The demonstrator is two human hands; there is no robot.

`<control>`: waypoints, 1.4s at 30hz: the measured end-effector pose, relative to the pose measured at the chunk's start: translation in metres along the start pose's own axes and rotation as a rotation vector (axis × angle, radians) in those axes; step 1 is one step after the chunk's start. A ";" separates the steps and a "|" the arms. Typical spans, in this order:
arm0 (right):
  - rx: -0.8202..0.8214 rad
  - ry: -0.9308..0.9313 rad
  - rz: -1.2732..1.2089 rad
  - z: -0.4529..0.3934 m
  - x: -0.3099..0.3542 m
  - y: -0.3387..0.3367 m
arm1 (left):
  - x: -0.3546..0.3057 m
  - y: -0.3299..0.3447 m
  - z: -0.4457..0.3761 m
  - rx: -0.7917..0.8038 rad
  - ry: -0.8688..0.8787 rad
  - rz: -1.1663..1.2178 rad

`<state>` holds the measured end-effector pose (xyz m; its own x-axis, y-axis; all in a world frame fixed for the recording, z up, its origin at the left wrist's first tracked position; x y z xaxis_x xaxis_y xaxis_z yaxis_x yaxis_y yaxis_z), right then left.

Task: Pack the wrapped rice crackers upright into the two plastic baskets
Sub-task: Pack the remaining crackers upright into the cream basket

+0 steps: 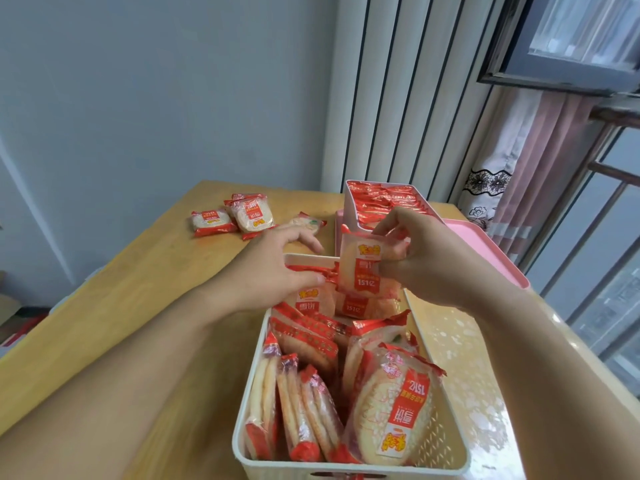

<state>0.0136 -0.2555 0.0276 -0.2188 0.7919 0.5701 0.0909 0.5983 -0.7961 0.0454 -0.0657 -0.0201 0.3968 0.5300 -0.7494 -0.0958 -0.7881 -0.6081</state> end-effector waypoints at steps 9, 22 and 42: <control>-0.028 -0.047 0.114 -0.006 0.002 0.001 | 0.019 0.007 0.005 0.102 -0.249 -0.183; -0.046 -0.055 0.110 -0.003 0.005 -0.016 | 0.015 0.001 0.001 0.006 -0.253 -0.367; -0.086 -0.017 0.627 -0.010 0.000 0.014 | 0.011 0.016 -0.004 0.111 -0.161 -0.260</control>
<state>0.0249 -0.2461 0.0182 -0.1140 0.9935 -0.0037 0.2848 0.0291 -0.9581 0.0520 -0.0739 -0.0367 0.2720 0.7586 -0.5920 -0.1131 -0.5858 -0.8026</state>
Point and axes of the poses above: each hand's wrist, its own z-axis away from the middle knuckle, its own y-axis out of the palm, x = y × z, the point moved 9 cm from there along -z, towards the middle knuckle
